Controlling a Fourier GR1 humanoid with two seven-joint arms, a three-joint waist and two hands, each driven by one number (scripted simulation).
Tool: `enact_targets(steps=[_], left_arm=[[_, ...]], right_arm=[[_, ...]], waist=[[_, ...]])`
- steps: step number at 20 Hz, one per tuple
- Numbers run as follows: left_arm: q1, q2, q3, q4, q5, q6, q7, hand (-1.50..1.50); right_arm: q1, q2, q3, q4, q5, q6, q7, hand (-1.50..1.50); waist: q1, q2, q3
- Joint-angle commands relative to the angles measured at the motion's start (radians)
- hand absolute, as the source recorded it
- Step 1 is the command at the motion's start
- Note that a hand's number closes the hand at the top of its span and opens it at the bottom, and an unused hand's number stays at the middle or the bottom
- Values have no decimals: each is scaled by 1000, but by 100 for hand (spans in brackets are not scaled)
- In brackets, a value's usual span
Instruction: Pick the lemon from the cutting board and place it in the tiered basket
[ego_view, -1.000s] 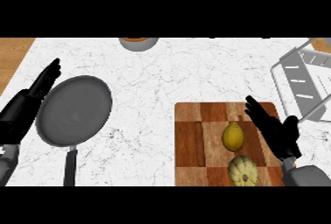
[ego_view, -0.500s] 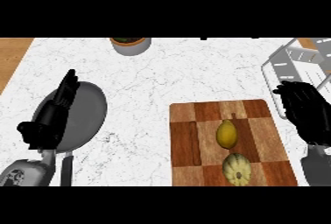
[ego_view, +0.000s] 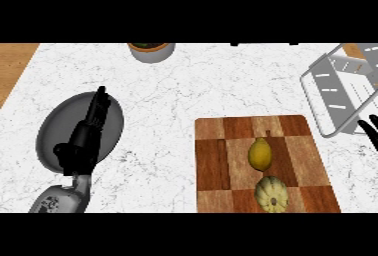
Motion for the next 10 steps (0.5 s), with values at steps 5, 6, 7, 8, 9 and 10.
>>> enact_targets(steps=[5, 6, 7, 8, 9, 10], left_arm=[[-12, 2, 10, 0, -10, 13, 33, 0], [-4, -27, -4, 15, -12, 21, 5, 0], [10, 3, 5, -7, -23, 21, 15, 0], [5, -9, 7, 1, -14, 22, 18, 0], [0, 9, 16, 0, -3, 2, 32, 0], [-13, -8, 8, 8, -19, 19, 25, 0]], right_arm=[[95, -309, -73, -207, 407, 32, -33, -150], [69, -374, -88, -239, 448, 16, -3, -150], [76, -406, -96, -291, 482, -2, 17, -150], [102, -424, -92, -345, 544, -6, 14, -150], [92, -449, -92, -378, 591, -28, 35, -150], [91, -431, -63, -430, 634, -70, 68, -150]], waist=[[-14, -6, -5], [-14, -5, -8], [-8, -11, -8], [-23, -12, -8], [-13, -9, -7], [-6, -5, -6]])
